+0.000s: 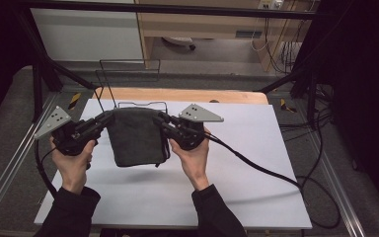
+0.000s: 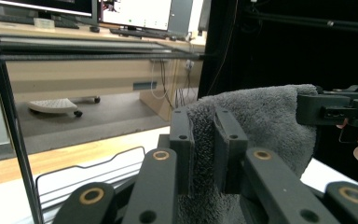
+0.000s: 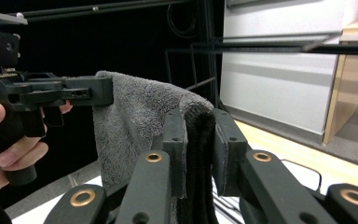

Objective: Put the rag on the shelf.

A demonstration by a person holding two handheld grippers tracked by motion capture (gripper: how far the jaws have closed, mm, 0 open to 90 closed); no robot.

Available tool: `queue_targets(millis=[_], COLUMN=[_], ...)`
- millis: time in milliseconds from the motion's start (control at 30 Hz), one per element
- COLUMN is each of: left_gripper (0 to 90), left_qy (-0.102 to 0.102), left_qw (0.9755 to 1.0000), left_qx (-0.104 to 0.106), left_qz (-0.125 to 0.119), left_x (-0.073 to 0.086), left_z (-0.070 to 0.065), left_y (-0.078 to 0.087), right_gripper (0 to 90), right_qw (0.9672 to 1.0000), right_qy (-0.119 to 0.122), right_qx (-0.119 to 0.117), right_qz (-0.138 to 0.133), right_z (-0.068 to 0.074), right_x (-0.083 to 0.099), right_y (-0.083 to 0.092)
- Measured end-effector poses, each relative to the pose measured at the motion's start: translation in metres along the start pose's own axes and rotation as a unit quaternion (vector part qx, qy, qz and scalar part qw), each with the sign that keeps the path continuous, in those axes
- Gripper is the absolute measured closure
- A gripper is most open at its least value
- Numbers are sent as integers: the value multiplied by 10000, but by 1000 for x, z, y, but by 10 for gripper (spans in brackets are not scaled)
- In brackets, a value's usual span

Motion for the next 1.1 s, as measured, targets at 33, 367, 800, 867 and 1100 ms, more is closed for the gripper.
queue_targets(millis=[33,367,800,867,1100], left_gripper=[795,796,796,796,796], left_qy=[11,-48,-132,-133,-167], left_qw=[10000,9993,9968,9963,9944], left_qx=[0,0,-44,-50,-81], left_qz=[-33,-366,-793,-851,-1043], left_x=[-2,-28,-61,-66,-81], left_z=[0,4,9,11,15], left_y=[0,-1,-2,-3,-1], right_gripper=[783,785,788,788,790], right_qw=[10000,9995,9976,9973,9959], right_qy=[14,12,68,78,120], right_qx=[12,85,190,202,237], right_qz=[-19,-299,-664,-699,-867], right_z=[0,3,4,5,8], right_x=[-2,-27,-62,-68,-87], right_y=[0,-4,-13,-14,-20])
Point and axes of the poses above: each handheld gripper's, and its own axes: y roughly backward along the jaws, x roughly out of its underside, z roughly to its left, the point moved 7 cm from there along -y, roughly forward along the jaws, and after that the axes turned 9 degrees about x, right-handed, at the moved point
